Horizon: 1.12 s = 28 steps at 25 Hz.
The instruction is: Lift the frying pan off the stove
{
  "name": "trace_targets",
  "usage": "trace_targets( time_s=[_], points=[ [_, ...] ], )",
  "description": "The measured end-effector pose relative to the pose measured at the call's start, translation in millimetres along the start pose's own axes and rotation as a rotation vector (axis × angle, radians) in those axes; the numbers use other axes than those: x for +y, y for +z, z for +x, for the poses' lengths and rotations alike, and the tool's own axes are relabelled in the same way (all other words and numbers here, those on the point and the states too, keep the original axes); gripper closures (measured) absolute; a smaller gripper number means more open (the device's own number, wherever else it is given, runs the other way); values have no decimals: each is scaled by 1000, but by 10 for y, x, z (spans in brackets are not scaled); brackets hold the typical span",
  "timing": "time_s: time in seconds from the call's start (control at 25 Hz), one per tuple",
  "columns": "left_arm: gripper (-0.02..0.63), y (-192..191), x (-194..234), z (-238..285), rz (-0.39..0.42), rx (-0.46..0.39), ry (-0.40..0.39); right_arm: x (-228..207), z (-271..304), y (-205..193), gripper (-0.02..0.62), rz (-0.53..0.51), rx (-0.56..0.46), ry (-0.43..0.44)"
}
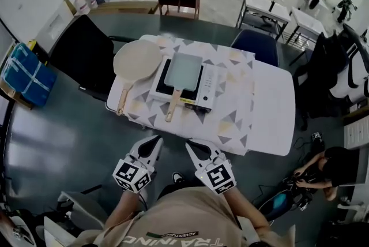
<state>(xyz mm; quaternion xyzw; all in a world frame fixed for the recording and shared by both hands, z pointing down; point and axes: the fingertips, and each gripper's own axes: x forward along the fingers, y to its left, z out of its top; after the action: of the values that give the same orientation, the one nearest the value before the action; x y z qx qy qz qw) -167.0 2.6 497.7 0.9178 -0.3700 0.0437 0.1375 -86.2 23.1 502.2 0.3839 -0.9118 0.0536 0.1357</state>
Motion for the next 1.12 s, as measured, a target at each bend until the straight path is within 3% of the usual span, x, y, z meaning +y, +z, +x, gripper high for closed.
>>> trace_targets(
  time_s=[0.32, 0.68, 0.88, 1.12],
  points=[
    [615, 0, 287, 376, 31, 51, 13, -435, 343, -64, 594, 40, -23, -11],
    [615, 253, 828, 937, 65, 91, 98, -1198, 785, 65, 594, 43, -65, 46],
    [615, 283, 1023, 1248, 34, 106, 119, -1574, 919, -65, 594, 60, -51, 49],
    [615, 56, 1146, 1496, -42, 176, 110, -1830, 974, -162, 594, 72, -36, 53]
  ],
)
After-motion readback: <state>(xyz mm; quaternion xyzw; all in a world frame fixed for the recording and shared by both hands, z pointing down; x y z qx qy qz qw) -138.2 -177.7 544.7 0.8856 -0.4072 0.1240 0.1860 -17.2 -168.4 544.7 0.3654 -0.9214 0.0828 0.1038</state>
